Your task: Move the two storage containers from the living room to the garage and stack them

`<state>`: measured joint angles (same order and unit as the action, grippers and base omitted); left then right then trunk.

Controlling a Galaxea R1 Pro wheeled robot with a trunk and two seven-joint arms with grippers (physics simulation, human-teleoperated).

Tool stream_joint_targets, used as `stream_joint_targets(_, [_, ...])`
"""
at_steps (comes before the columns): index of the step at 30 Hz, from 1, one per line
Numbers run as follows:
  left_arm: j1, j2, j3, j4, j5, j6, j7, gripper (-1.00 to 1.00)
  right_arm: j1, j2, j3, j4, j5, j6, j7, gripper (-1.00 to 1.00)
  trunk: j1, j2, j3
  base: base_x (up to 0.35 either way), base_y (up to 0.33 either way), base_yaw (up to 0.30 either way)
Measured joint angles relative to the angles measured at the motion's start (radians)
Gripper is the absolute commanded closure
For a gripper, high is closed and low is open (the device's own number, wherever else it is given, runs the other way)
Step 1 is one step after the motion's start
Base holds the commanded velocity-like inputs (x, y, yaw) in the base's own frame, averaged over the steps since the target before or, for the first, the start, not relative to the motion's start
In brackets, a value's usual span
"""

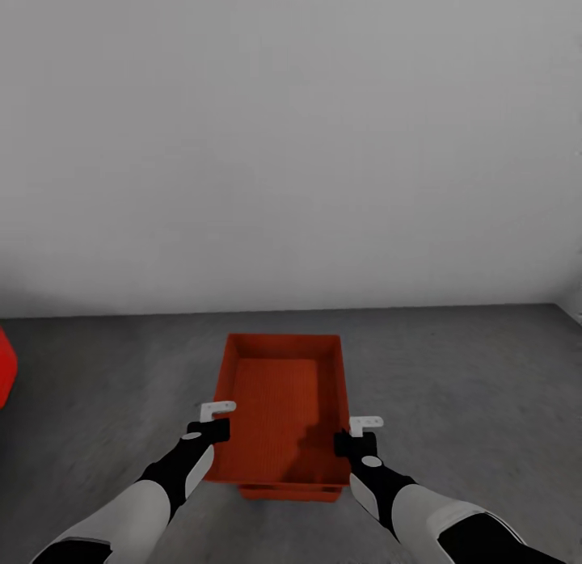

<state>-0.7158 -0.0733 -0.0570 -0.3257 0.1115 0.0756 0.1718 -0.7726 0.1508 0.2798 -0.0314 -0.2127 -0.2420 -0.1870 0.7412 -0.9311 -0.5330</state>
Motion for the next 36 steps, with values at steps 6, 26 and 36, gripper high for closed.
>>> stream_joint_targets(6, [0.0, 0.0, 0.001, 0.0, 0.0, 0.0, 0.0, 1.0, 0.0, 0.0, 0.0, 0.0, 0.0, 0.0, 0.0, 1.0, 0.0, 0.0, 0.0, 0.0, 0.0, -0.046])
stream_joint_targets(26, [0.0, -0.002, -0.003, 0.0, 0.003, 0.0, 0.004, 1.0, 0.0, -0.002, 0.0, 0.0, 0.0, 0.001, 0.004, 1.0, 0.0, 0.0, 0.0, 0.0, 0.0, -0.001])
stream_joint_targets(36, [0.0, -0.002, -0.004, 0.0, 0.003, 0.0, 0.004, 1.0, 0.0, -0.002, -0.001, 0.001, 0.0, 0.0, 0.004, 1.0, 0.0, 0.0, 0.0, 0.0, 0.0, 0.0])
